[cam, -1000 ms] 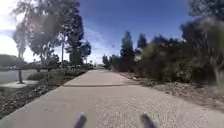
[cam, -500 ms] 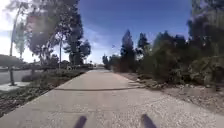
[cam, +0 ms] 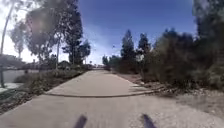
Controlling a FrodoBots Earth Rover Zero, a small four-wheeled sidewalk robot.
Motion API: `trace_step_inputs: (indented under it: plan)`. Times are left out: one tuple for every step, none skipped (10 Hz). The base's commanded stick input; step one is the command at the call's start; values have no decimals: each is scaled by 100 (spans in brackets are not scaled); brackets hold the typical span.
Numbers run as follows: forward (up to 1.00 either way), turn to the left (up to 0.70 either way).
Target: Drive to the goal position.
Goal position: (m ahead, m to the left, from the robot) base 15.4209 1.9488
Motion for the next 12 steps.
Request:
trace_step_inputs:
  plan:
    - [100,0]
    - [100,0]
    - [100,0]
    - [100,0]
    - [100,0]
    - [100,0]
    - [100,0]
    - [100,0]
    - [100,0]
    - [100,0]
    - [100,0]
    - [100,0]
